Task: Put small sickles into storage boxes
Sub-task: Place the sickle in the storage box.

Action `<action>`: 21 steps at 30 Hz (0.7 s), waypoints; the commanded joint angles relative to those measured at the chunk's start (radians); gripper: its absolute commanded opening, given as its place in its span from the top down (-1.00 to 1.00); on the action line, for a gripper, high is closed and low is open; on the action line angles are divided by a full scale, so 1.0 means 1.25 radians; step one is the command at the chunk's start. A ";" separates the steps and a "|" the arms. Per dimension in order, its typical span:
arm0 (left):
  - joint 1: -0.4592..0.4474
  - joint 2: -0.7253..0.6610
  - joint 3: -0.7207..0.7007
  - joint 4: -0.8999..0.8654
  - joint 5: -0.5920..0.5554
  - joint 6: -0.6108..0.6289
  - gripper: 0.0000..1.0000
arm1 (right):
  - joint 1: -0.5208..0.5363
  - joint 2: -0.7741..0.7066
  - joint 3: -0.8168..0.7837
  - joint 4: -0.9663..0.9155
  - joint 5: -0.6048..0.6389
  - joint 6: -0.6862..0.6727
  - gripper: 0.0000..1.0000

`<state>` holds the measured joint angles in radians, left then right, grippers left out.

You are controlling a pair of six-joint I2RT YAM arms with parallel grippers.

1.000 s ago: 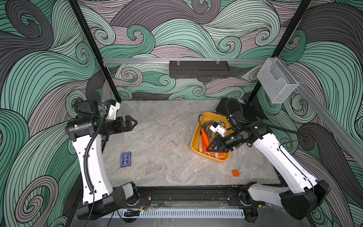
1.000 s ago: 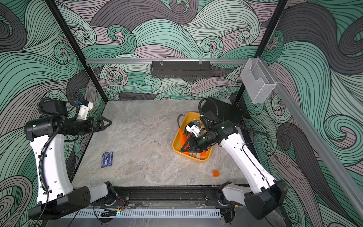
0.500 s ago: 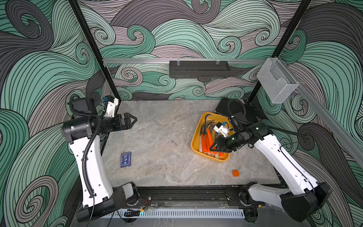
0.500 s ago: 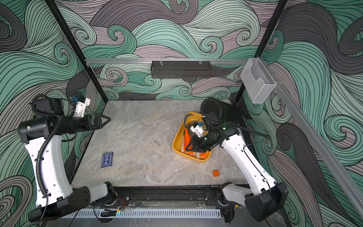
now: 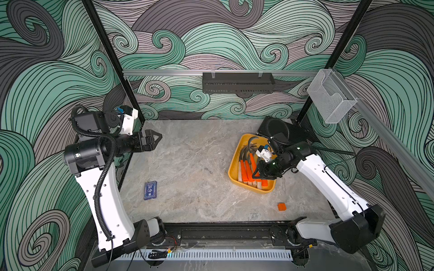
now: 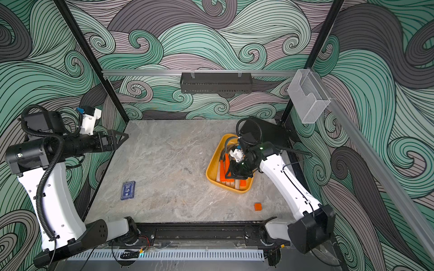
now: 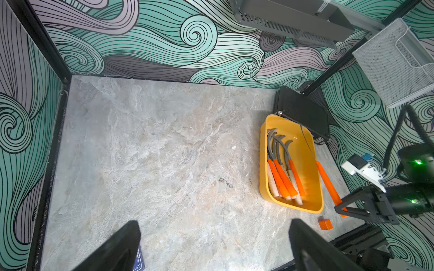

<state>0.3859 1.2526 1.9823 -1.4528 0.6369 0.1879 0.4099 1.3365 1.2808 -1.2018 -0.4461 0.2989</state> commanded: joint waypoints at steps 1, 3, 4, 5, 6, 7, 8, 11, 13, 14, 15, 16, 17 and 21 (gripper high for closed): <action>0.005 -0.020 0.011 -0.040 0.015 0.025 -0.97 | -0.005 0.031 0.021 0.026 0.041 -0.021 0.98; 0.004 -0.026 0.003 -0.041 0.015 0.030 -0.97 | -0.005 0.054 0.017 0.045 0.049 -0.017 0.97; 0.005 -0.030 -0.002 -0.041 0.015 0.029 -0.97 | -0.005 0.065 0.014 0.054 0.054 -0.014 0.97; 0.004 -0.035 -0.011 -0.039 0.015 0.029 -0.97 | -0.005 0.079 0.013 0.063 0.061 -0.011 0.97; 0.005 -0.039 -0.022 -0.036 0.018 0.028 -0.97 | -0.005 0.095 0.014 0.070 0.068 -0.010 0.97; 0.005 -0.044 -0.031 -0.032 0.018 0.028 -0.97 | -0.005 0.109 0.015 0.075 0.074 -0.009 0.97; 0.005 -0.050 -0.041 -0.030 0.017 0.025 -0.97 | -0.005 0.125 0.017 0.080 0.079 -0.008 0.97; 0.005 -0.064 -0.068 -0.021 0.015 0.024 -0.97 | -0.005 0.162 0.025 0.098 0.098 -0.006 0.96; 0.005 -0.066 -0.079 -0.025 0.013 0.024 -0.97 | -0.005 0.185 0.032 0.105 0.112 -0.005 0.96; 0.005 -0.066 -0.083 -0.027 0.013 0.027 -0.97 | -0.005 0.198 0.035 0.108 0.116 -0.005 0.96; 0.004 -0.067 -0.088 -0.027 0.011 0.029 -0.97 | -0.005 0.209 0.039 0.114 0.123 -0.004 0.96; 0.004 -0.067 -0.093 -0.025 0.010 0.030 -0.97 | -0.005 0.218 0.039 0.120 0.127 -0.001 0.96; 0.004 -0.067 -0.098 -0.025 0.008 0.032 -0.97 | -0.005 0.225 0.039 0.128 0.129 0.003 0.96; 0.005 -0.062 -0.104 -0.022 0.008 0.035 -0.97 | -0.004 0.261 0.043 0.154 0.138 0.017 0.96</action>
<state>0.3859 1.1763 1.8503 -1.4662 0.6388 0.2138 0.4099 1.6417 1.3064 -1.0477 -0.3077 0.3035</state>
